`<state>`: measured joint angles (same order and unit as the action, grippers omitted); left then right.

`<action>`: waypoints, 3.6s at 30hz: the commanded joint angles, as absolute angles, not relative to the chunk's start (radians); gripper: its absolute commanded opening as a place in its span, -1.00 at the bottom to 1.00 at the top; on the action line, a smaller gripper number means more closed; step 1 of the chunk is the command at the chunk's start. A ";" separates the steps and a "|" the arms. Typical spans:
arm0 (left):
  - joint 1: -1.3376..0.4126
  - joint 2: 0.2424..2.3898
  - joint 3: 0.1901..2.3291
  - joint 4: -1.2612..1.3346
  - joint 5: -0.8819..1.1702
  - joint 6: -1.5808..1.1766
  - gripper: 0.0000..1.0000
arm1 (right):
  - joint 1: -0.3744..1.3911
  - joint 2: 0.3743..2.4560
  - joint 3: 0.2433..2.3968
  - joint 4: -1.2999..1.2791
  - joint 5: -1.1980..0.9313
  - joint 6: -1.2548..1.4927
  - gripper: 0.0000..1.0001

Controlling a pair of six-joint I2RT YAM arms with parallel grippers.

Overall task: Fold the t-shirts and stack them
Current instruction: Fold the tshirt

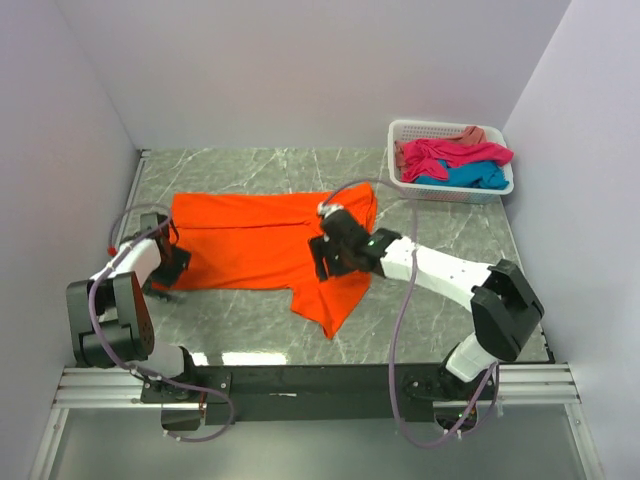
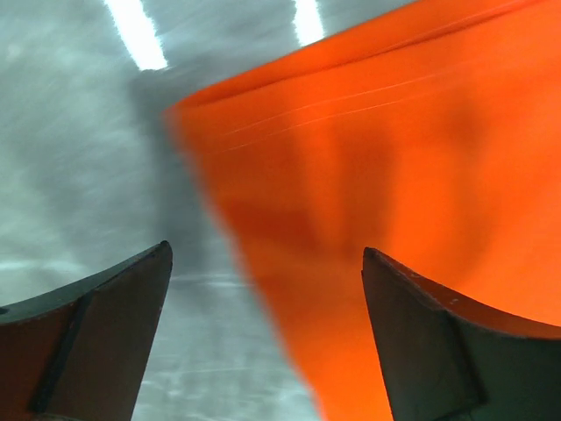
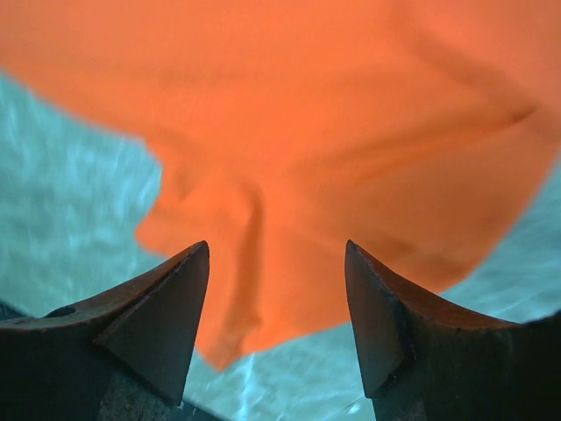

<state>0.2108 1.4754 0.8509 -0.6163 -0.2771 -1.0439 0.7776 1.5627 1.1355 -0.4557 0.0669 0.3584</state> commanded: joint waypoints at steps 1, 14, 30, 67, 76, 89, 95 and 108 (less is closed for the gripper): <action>0.210 1.378 0.763 -0.603 -0.340 -1.132 0.88 | 0.877 1.555 1.103 -0.399 0.087 0.443 0.40; 0.230 1.463 0.721 -0.511 -0.322 -1.105 -0.16 | 1.058 1.552 0.996 -0.472 0.149 0.494 0.31; 0.250 1.488 0.722 -0.471 -0.328 -1.055 -0.99 | 1.121 1.672 0.962 -0.515 0.124 0.476 -0.28; 0.235 1.402 0.888 -0.612 -0.307 -1.152 -0.99 | 0.802 1.492 1.190 -0.876 -0.002 0.308 -1.00; 0.216 1.546 1.047 -0.607 -0.290 -1.137 -0.99 | 0.664 1.603 1.347 -0.815 0.067 0.270 -1.00; 0.189 1.788 1.319 -0.646 -0.334 -1.103 -0.17 | 0.546 1.890 1.615 -0.746 0.152 0.130 -0.71; 0.183 1.783 1.420 -0.670 -0.347 -1.048 0.89 | 0.543 1.971 1.726 -0.743 0.296 0.167 0.03; 0.057 1.775 1.356 -0.566 -0.247 -0.947 0.99 | 0.549 1.588 1.175 -0.502 -0.124 0.393 0.52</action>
<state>0.0940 1.7535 1.3525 -0.6067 -0.2878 -1.0019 0.5434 1.6447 1.2560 -0.5968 -0.0017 0.3008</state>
